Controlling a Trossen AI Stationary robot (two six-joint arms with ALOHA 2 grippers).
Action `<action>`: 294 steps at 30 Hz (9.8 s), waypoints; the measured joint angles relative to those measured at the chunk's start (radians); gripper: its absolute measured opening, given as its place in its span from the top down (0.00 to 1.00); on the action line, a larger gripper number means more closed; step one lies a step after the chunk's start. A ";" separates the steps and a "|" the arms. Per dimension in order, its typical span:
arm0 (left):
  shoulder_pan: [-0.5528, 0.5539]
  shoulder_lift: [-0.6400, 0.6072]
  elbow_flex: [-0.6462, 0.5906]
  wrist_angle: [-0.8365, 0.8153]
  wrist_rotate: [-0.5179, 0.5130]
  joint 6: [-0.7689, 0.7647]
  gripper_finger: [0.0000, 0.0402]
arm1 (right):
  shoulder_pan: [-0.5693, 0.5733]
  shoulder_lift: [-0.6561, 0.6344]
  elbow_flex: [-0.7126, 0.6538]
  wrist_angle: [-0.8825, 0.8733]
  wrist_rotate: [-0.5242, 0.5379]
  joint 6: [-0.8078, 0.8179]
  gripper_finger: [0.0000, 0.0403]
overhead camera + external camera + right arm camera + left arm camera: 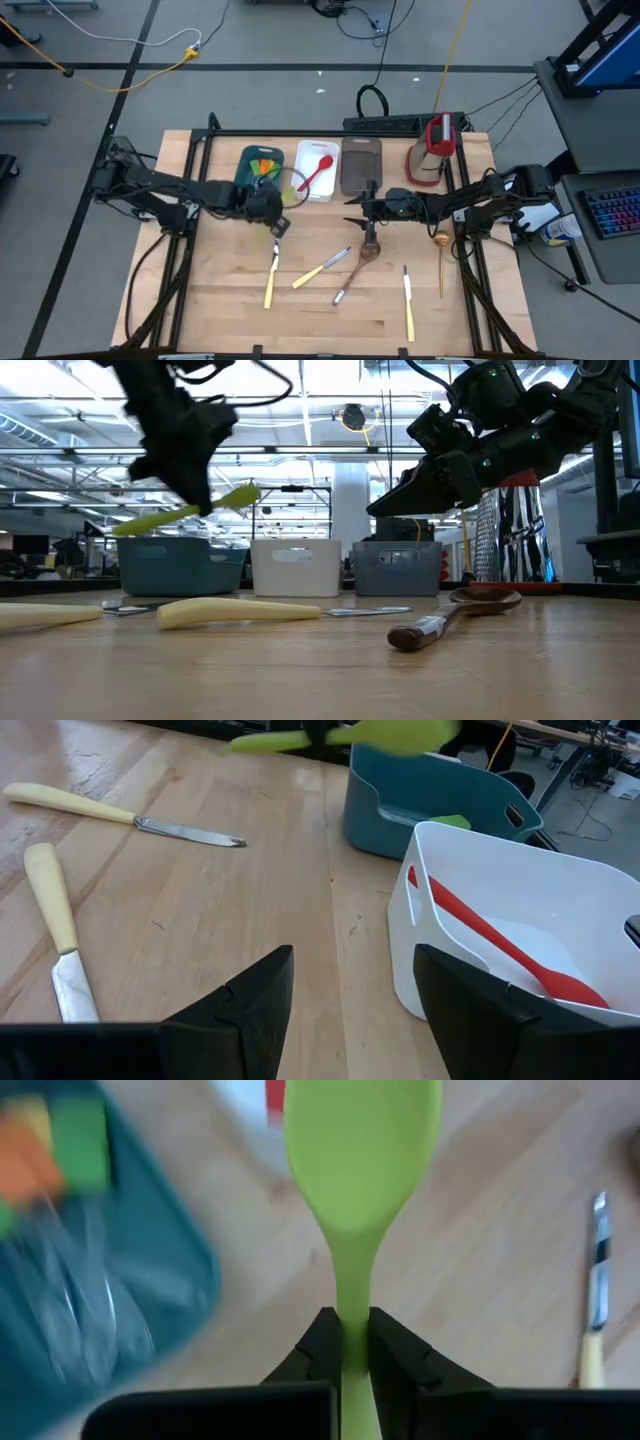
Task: Pick & Place Kitchen Items
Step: Put the green serving spoon into the white bin, then put the gold serving spoon into the white bin
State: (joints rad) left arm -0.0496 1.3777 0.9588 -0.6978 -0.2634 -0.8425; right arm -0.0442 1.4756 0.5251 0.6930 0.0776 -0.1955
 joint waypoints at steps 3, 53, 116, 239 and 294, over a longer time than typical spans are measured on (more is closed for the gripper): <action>0.055 0.000 0.056 0.000 0.004 0.108 0.96 | 0.000 0.000 0.000 0.000 0.000 0.000 0.50; 0.574 0.469 0.362 0.256 0.572 0.528 0.95 | 0.000 0.000 0.000 0.063 0.000 0.035 0.50; 0.527 0.537 0.360 0.274 0.418 0.684 0.63 | 0.018 0.000 0.000 0.057 0.000 0.158 0.50; 0.096 0.317 0.360 0.186 0.043 0.733 0.63 | 0.454 -0.391 -0.105 -1.515 -0.292 1.915 0.68; 0.096 0.268 0.361 0.252 -0.035 0.732 0.63 | 0.190 -0.515 -0.029 -0.688 0.268 0.768 0.98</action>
State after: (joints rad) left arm 0.0467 1.6455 1.3193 -0.4460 -0.2985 -0.1104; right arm 0.1453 0.9604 0.4965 0.0045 0.3458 0.5726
